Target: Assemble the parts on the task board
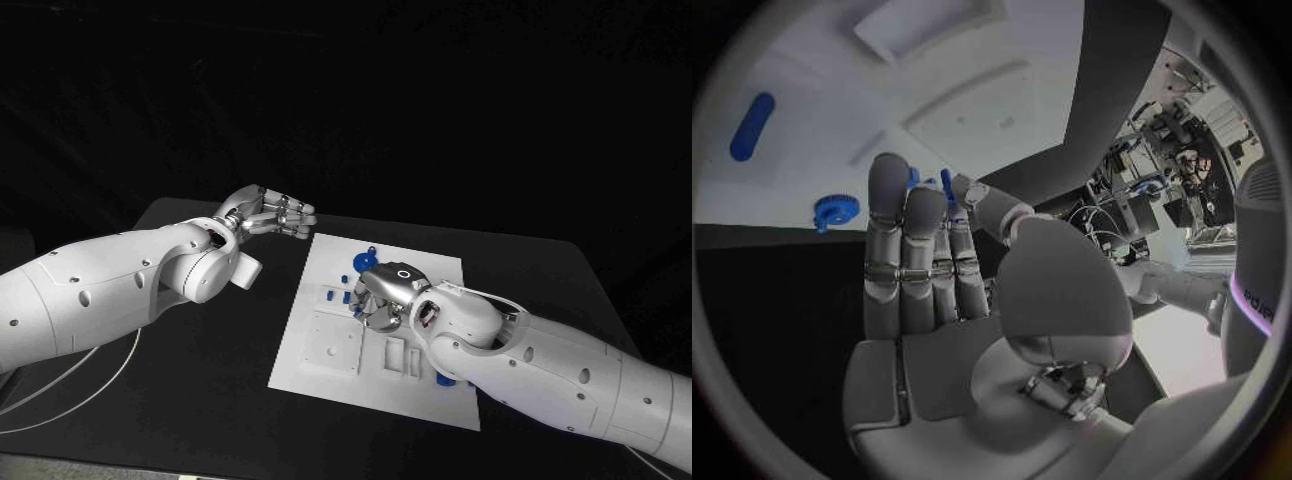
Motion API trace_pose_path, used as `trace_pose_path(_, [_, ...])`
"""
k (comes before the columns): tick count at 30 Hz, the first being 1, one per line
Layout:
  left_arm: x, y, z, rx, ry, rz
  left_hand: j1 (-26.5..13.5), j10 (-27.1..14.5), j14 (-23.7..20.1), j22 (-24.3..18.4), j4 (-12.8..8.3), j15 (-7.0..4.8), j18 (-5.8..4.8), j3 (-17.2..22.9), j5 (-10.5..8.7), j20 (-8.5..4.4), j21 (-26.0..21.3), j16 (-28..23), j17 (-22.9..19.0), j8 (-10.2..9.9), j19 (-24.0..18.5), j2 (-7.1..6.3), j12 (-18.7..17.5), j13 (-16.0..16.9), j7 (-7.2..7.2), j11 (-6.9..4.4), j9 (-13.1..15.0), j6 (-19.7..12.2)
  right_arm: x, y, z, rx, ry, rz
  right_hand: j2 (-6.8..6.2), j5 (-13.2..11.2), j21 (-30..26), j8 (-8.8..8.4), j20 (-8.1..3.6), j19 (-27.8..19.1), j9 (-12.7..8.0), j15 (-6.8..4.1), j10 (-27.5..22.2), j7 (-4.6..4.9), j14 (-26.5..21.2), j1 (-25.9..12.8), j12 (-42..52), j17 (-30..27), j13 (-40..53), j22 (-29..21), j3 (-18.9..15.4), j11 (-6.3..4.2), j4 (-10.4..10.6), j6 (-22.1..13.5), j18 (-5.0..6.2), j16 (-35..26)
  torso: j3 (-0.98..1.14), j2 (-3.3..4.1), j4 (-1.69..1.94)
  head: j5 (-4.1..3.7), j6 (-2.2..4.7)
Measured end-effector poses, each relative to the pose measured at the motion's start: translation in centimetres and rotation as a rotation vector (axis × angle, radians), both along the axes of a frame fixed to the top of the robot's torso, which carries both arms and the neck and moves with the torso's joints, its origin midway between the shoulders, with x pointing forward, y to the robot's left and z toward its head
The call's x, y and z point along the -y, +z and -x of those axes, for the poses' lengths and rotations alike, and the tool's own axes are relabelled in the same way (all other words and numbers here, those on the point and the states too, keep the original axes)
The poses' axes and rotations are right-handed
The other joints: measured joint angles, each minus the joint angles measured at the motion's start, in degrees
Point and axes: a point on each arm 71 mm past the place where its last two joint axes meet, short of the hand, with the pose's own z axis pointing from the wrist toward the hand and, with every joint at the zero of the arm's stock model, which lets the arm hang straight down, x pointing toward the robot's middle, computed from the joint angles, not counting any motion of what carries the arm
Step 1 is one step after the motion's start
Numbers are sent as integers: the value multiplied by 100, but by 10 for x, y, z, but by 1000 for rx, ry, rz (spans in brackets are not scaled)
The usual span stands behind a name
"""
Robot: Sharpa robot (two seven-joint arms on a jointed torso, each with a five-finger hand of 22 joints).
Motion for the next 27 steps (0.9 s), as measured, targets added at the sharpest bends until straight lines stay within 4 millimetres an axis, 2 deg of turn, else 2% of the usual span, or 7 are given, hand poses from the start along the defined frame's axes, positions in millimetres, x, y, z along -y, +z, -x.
trace_pose_path(4, [2,0,0,-1,-3,1,0,0,0,0,0,0,0,0,0,0,0,0,0,0,0,0,0,0,0,0,0,0,-7,-5,2,-8,12,11,2,0,-35,-1,0,0,0,0,-1,0,0,2,0,-17,0,25,0,-1,0,0,1,0,9,1,-10,80,-23])
trace_pose_path(7, [3,-1,0,-1,-5,1,0,0,0,-3,0,0,0,0,0,0,0,0,0,0,0,0,0,0,0,0,0,0,-11,-9,4,-13,22,20,10,0,-39,-2,1,0,-1,0,-1,0,0,10,0,-18,0,29,-1,-1,0,0,1,0,9,0,-10,129,-36])
trace_pose_path(12, [4,-1,0,-2,-7,1,0,0,0,-8,0,0,1,0,0,0,0,0,0,0,0,0,0,0,0,0,0,0,-16,-14,8,-16,38,37,18,-1,-39,-2,1,0,-2,0,-1,1,0,18,0,-18,0,29,-1,-1,0,-1,1,0,-2,-1,-1,140,-31])
trace_pose_path(20, [5,-3,0,-5,-8,-2,0,0,0,-16,0,0,0,0,0,0,-1,0,0,0,0,0,0,0,0,0,0,0,-19,-24,9,-27,46,65,25,29,-67,-3,2,0,-3,1,-2,3,0,25,-6,-25,0,58,-2,-2,-1,-3,1,-1,-4,-1,4,192,-16])
trace_pose_path(27, [7,-3,0,-6,-12,-2,0,0,0,-16,4,0,0,4,0,0,-1,0,0,0,0,0,0,0,0,0,0,0,-20,-31,9,-37,49,79,35,30,-67,-3,10,8,-5,1,-2,4,0,13,-10,-32,1,74,-2,-2,-1,-4,2,-1,-4,2,-4,248,-53])
